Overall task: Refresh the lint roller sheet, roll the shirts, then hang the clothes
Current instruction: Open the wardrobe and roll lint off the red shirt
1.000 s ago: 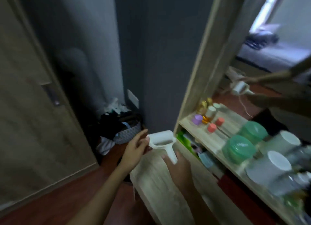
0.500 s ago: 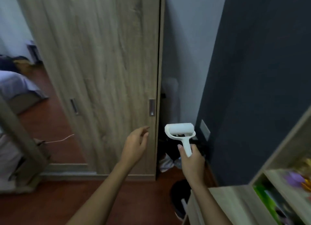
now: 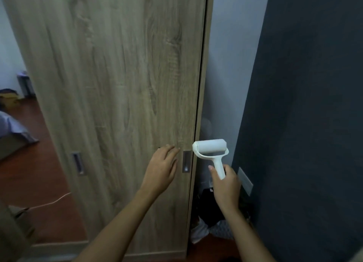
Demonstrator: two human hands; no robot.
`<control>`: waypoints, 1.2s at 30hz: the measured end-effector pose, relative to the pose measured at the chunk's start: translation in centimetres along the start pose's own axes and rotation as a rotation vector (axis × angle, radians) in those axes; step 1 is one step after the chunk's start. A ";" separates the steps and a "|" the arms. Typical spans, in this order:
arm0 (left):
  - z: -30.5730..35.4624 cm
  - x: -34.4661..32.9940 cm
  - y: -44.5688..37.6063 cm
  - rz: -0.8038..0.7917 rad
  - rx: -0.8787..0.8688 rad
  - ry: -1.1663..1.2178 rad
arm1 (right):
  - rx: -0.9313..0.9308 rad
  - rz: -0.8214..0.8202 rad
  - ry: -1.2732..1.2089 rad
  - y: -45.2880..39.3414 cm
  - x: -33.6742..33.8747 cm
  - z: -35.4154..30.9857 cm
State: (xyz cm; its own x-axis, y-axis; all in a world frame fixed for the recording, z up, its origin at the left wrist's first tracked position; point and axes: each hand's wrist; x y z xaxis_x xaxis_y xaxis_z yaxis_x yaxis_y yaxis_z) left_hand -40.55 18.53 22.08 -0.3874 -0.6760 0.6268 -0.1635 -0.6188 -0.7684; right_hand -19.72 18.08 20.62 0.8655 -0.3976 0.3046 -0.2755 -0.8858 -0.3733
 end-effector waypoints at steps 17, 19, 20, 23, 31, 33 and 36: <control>-11.2 -3.7 -18.1 -0.062 -0.111 -0.394 | 0.308 0.168 -0.023 -12.4 -8.7 -5.4; -11.9 -4.0 -19.0 -0.060 -0.117 -0.420 | 0.343 0.168 -0.019 -13.4 -9.3 -5.7; -12.1 -4.2 -19.5 -0.059 -0.124 -0.434 | 0.363 0.169 -0.020 -13.9 -9.7 -5.9; -12.9 -4.6 -20.8 -0.066 -0.130 -0.483 | 0.385 0.159 -0.049 -15.3 -10.7 -6.5; -16.1 -7.3 -21.0 -0.114 -0.083 -0.536 | 0.422 0.089 -0.084 -17.4 -12.9 -7.2; -16.6 -7.6 -21.1 -0.097 -0.089 -0.540 | 0.423 0.072 -0.088 -17.8 -13.5 -6.8; -17.2 -8.0 -21.2 -0.059 -0.105 -0.544 | 0.434 0.079 -0.087 -18.4 -14.2 -6.1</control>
State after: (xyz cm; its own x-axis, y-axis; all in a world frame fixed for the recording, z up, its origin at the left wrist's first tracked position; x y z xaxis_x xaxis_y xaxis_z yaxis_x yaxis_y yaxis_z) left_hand -49.55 43.89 31.12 0.1447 -0.7678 0.6241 -0.2712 -0.6374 -0.7212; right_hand -29.52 38.54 28.52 0.8858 -0.4223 0.1925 -0.1574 -0.6635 -0.7314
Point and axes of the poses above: each hand's wrist, its own y-axis away from the middle knuckle, its own x-axis out of the back of the hand, z = x × y, and after that the axes turned 2 degrees about -x, right-handed
